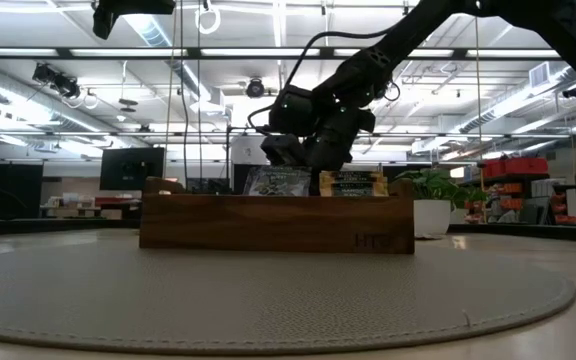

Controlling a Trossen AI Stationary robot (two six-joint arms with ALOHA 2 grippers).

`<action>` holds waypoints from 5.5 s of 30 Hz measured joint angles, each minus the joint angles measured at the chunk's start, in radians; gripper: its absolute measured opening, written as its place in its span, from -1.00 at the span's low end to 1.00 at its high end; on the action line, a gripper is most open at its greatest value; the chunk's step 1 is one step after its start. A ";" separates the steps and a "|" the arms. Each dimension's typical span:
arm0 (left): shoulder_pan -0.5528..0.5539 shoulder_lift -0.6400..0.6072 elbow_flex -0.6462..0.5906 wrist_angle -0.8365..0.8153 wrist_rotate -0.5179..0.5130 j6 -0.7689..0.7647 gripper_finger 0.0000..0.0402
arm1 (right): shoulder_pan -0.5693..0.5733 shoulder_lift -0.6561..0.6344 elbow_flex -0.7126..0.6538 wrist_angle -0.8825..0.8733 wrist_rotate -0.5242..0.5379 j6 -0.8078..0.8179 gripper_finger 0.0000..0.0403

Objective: Pick & Place Tea
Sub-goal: Put the purple tea bag into the middle section of the wooden organizer, then put the brown tea bag into the left section of the wooden organizer

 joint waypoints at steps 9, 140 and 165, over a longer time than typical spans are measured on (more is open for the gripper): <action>0.000 0.000 0.000 0.000 0.000 0.000 -0.77 | -0.003 -0.064 -0.002 0.005 0.049 -0.018 -0.99; -0.001 0.000 0.000 -0.036 0.054 -0.029 -0.77 | 0.268 -0.720 -0.390 0.220 0.345 0.054 -0.40; -0.001 0.001 0.000 -0.029 0.054 -0.029 -0.77 | -0.096 -1.069 -0.951 0.128 0.288 0.574 0.56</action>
